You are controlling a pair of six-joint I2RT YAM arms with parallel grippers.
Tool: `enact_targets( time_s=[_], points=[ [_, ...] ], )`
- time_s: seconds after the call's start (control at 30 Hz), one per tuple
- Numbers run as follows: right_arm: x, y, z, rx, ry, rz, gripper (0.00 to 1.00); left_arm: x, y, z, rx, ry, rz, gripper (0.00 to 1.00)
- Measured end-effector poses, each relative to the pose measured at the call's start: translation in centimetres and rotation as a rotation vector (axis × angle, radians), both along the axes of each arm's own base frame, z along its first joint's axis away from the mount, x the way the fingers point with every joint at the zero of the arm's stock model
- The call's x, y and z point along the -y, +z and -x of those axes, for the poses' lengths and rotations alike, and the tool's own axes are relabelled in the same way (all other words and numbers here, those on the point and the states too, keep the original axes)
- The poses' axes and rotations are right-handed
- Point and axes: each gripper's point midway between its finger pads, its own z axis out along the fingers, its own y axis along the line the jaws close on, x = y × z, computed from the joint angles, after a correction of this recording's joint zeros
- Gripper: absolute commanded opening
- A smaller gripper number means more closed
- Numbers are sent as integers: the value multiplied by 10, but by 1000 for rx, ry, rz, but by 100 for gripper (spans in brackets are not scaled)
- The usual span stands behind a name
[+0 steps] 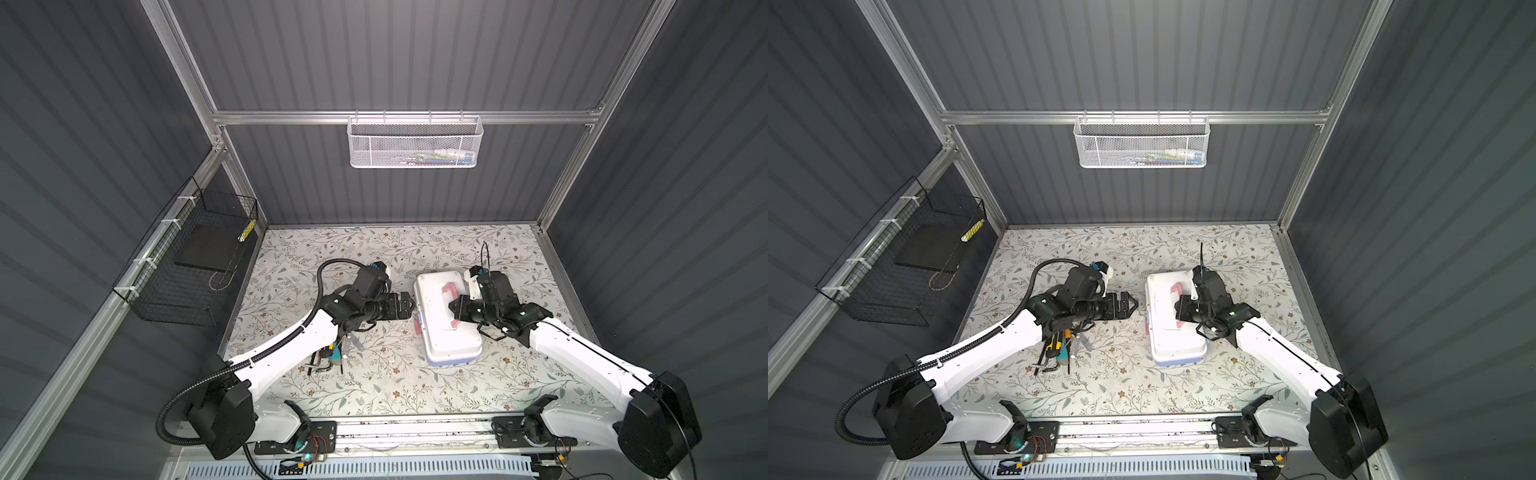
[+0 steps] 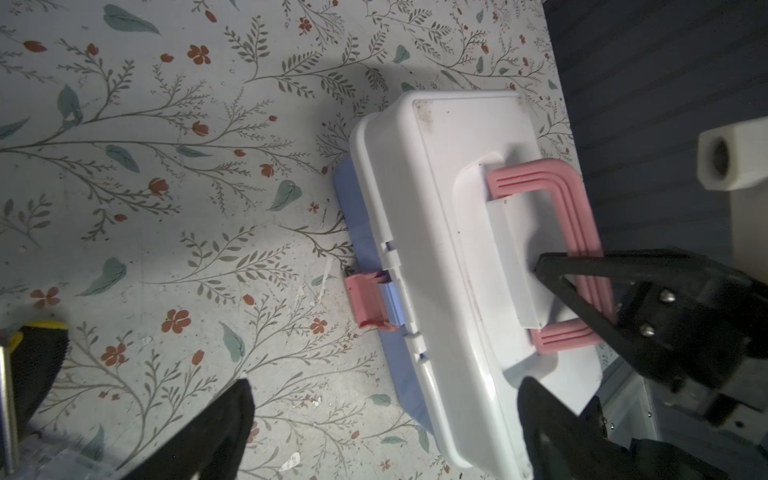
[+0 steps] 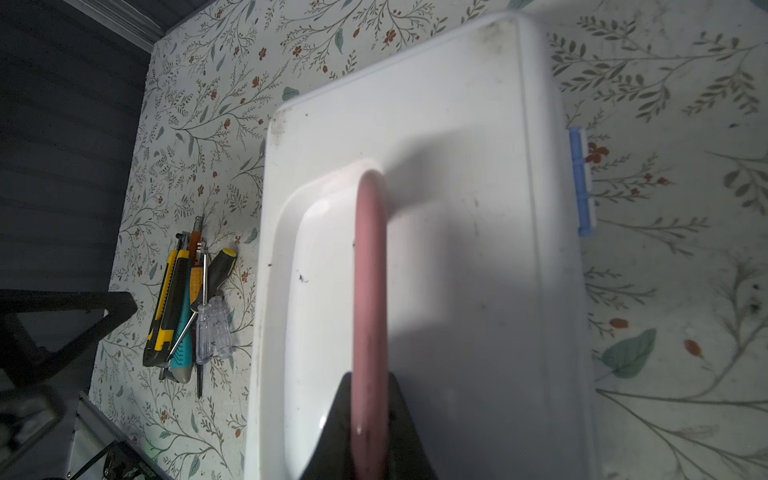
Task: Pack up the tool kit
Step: 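Turn the box back flat with the right gripper while the left gripper withdraws, then lift the white lid by its pink handle while the left gripper braces the base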
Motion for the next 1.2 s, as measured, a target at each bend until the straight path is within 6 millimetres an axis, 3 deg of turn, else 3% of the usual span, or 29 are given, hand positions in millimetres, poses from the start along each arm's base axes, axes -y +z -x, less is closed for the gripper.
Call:
enact_targets(
  time_s=[0.4, 0.67, 1.2],
  points=[
    [13, 31, 6, -15, 10, -238, 0, -11, -41, -5, -26, 33, -108, 98],
    [18, 24, 12, -46, 10, -366, 0, -9, -67, -10, -54, 38, -146, 98],
    [13, 30, 13, -57, 27, -458, 0, 2, -95, -12, -74, 11, -121, 98]
  ],
)
